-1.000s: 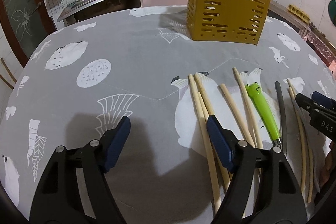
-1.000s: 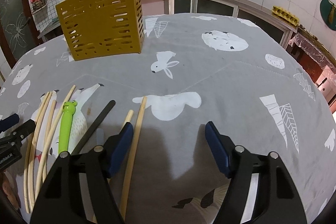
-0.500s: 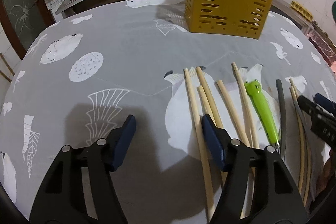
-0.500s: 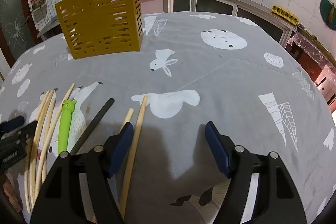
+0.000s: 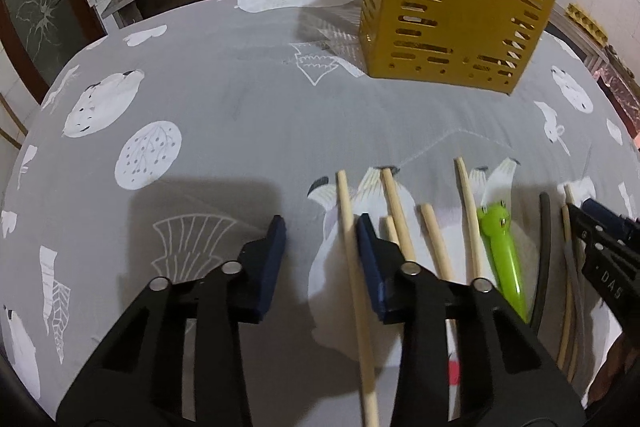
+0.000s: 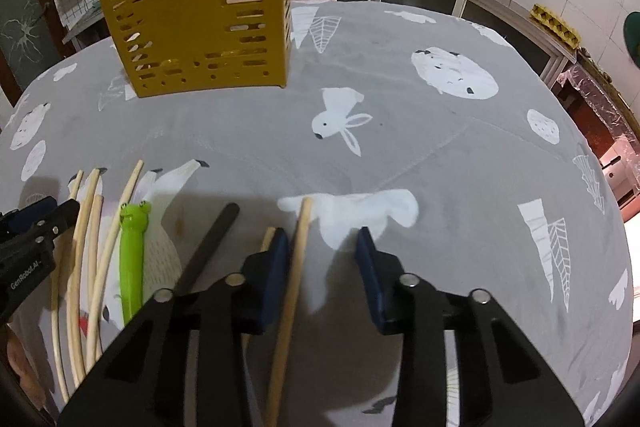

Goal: Organize utensils
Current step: 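Close the left tool on one chopstick while the right tool grasps another, then carry both chopsticks over the yellow holder and open both tools to drop them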

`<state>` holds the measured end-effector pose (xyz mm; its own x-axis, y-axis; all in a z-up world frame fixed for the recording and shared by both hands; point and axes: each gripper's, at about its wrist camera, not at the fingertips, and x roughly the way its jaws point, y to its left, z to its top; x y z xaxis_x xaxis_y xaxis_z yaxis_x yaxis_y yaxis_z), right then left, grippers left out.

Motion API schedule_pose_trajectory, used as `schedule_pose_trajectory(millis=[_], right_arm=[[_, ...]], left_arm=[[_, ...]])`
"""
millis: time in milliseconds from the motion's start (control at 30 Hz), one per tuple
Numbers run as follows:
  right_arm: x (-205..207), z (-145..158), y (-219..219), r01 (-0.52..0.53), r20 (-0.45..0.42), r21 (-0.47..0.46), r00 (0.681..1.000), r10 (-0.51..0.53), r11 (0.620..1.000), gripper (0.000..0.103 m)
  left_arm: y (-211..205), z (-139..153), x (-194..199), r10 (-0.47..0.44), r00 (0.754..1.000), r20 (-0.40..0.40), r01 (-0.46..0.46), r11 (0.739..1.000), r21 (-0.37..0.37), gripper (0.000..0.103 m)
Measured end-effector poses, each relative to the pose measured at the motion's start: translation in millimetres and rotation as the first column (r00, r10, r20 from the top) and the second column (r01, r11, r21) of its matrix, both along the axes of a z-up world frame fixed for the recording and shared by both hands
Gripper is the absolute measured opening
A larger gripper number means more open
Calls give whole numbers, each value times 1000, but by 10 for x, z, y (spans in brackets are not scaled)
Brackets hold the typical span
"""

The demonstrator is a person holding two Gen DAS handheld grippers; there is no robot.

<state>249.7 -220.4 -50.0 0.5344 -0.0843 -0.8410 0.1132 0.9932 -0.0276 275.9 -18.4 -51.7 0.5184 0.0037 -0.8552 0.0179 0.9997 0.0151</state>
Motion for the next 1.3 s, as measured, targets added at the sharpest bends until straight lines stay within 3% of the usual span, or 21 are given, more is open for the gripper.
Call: schedule_pose_trajectory(millis=[33,100,233,433,633,900,1100,1167,1300], right_arm=[[8,3,2,3,-1,6,1000,-3,1000,28],[30,12,-2,6,-3,24,1000,-6,1000,14],[0,32,-58,21,12,71,1000,-22,997,8],[-137,215,-191,38,93,125,994,-50,991,8],[-309,553,-234,11,229,139,972,-43,990,7],[-606,1086,-157,-58,452,105,892,5,993,6],[-748,1424,-116,-87,578,96,816,16,992,6],[-765,1521,-124,-91,606,102,795,11,991,6],[-735,1706,-196,-104,642,139,767,-10,985,6]], left_arm=[[-8,2,24,4,1000,-5,-4,1000,-2,30],[-21,9,69,4,1000,-14,-4,1000,-7,24],[22,21,80,0,1000,-17,-1,999,-36,6],[98,61,35,-2,1000,6,2,997,-72,6],[141,379,-148,-2,992,128,15,994,-105,6],[82,1058,-502,-23,927,374,70,991,-113,5],[-70,1503,-709,-55,857,512,127,986,-107,5],[-125,1610,-757,-65,837,544,138,986,-94,4],[-138,1777,-743,-60,822,567,148,983,-111,4]])
